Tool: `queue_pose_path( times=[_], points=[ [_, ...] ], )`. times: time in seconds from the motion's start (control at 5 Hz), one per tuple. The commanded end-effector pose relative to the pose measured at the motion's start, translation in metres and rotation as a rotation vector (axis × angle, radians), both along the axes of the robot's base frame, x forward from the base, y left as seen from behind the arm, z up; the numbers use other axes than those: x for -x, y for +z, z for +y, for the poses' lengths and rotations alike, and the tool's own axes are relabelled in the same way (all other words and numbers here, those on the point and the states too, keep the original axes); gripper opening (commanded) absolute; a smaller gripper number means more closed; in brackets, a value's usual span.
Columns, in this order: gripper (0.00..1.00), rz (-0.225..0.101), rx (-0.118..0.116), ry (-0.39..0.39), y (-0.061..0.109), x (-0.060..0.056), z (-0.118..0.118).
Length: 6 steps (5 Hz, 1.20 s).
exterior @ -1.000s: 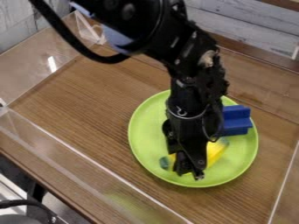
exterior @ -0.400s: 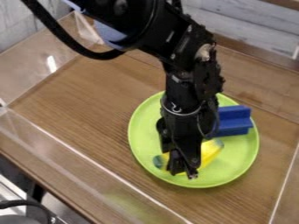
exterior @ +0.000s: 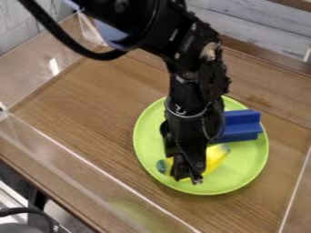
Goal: Remove the banana from inside the green plate and put it on the table
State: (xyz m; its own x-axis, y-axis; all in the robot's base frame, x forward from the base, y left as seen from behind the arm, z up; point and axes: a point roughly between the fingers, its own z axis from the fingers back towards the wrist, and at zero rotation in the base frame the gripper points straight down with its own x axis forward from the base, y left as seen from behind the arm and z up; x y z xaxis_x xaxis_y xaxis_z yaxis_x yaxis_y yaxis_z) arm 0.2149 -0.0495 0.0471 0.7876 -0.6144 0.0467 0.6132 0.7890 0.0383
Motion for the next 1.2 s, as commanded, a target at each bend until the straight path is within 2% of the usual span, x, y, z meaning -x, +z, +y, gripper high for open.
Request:
queue_pose_path(
  times=[0.0, 1.0],
  points=[
    [0.00, -0.060, 0.008, 0.006, 0.015, -0.010, 0.002],
    [0.00, -0.048, -0.002, 0.016, 0.031, -0.006, 0.013]
  ],
)
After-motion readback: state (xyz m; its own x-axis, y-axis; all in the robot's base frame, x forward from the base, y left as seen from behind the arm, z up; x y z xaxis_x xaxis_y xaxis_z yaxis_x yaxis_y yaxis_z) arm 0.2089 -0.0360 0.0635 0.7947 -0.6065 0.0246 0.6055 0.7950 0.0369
